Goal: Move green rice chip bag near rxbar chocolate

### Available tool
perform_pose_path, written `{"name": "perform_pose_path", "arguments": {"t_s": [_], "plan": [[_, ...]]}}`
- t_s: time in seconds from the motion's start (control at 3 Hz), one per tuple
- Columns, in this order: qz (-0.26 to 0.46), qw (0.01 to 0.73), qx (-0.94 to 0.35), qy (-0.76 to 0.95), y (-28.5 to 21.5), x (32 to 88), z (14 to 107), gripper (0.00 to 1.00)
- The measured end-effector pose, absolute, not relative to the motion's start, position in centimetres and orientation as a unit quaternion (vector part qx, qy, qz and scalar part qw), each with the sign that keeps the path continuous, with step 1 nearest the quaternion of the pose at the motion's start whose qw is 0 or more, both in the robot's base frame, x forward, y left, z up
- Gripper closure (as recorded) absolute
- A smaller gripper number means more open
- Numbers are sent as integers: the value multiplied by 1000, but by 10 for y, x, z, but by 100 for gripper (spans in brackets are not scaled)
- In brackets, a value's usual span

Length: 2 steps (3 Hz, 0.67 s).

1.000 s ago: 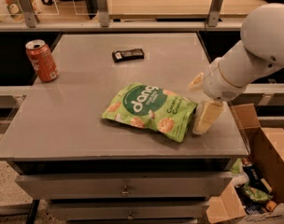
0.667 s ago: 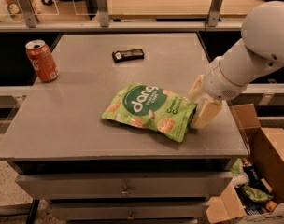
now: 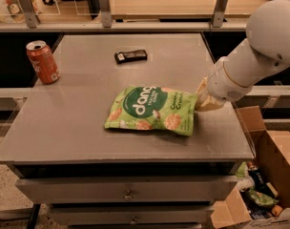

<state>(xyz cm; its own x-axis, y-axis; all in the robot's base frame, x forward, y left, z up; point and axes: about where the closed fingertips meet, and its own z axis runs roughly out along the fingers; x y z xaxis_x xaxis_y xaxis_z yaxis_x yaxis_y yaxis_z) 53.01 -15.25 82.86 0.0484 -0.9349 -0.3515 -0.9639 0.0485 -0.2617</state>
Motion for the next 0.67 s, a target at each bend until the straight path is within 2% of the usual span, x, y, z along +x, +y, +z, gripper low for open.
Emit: {"name": "perform_pose_path", "arguments": {"t_s": [0.67], "plan": [[29,248,-674,695,-152,546,841,100]]}}
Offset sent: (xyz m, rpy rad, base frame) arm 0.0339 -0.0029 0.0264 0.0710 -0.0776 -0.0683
